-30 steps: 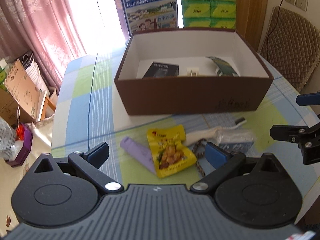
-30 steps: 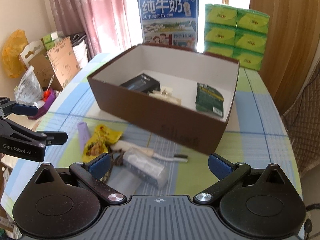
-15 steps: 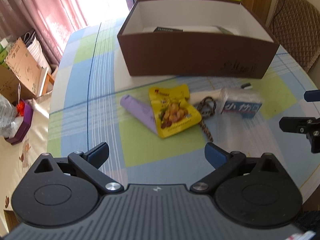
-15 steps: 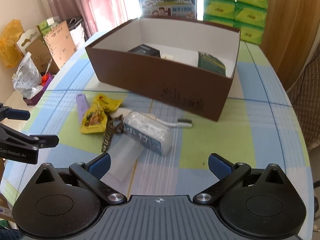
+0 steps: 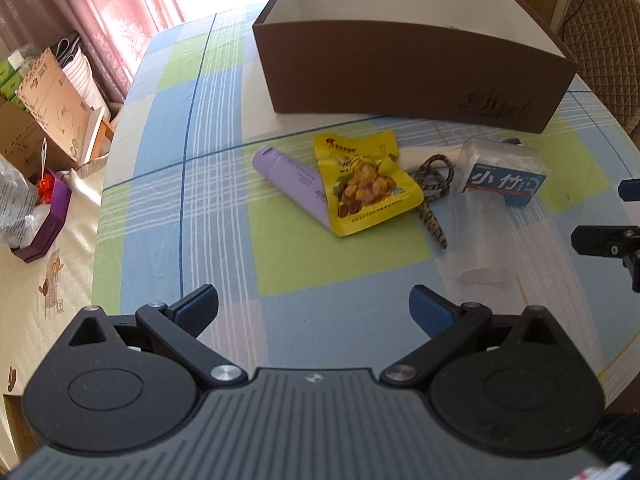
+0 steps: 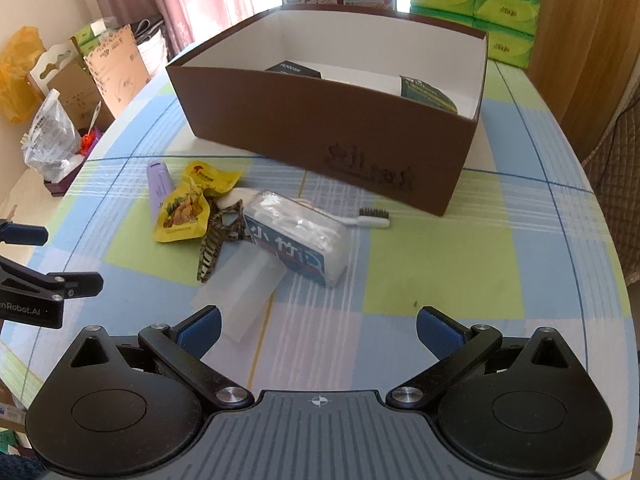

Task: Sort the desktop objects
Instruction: 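Withdraw both tools from the box toward the loose items on the table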

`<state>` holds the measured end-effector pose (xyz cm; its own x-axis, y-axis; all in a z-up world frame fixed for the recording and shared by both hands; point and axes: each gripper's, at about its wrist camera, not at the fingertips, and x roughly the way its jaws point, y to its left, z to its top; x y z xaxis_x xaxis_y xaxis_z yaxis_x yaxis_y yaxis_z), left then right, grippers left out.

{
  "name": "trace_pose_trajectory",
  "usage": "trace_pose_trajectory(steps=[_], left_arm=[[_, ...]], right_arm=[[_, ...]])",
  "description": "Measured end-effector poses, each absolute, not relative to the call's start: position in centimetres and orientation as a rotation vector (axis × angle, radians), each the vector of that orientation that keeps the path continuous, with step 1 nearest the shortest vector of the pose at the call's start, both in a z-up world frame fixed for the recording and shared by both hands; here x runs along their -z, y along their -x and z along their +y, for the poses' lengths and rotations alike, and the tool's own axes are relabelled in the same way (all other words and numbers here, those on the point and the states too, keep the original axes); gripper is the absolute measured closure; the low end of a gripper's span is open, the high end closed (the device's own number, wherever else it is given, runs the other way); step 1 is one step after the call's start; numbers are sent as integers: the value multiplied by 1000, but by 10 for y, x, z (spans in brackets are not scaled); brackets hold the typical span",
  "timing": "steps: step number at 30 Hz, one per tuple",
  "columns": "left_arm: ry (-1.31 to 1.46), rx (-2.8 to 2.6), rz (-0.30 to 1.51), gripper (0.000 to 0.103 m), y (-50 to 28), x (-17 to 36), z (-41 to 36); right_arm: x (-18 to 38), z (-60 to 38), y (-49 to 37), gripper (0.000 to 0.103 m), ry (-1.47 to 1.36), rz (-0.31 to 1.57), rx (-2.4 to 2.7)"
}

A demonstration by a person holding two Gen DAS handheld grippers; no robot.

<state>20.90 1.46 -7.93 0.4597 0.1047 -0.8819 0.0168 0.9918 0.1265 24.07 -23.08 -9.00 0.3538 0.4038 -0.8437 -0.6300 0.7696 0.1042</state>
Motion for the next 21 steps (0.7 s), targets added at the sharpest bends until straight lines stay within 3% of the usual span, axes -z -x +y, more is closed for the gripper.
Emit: trace_pose_trajectory(steps=[21], left_arm=[[-91,-80,1118,3,-224,91,29]], right_arm=[[106,-218,-262,2,250,1017,-684]])
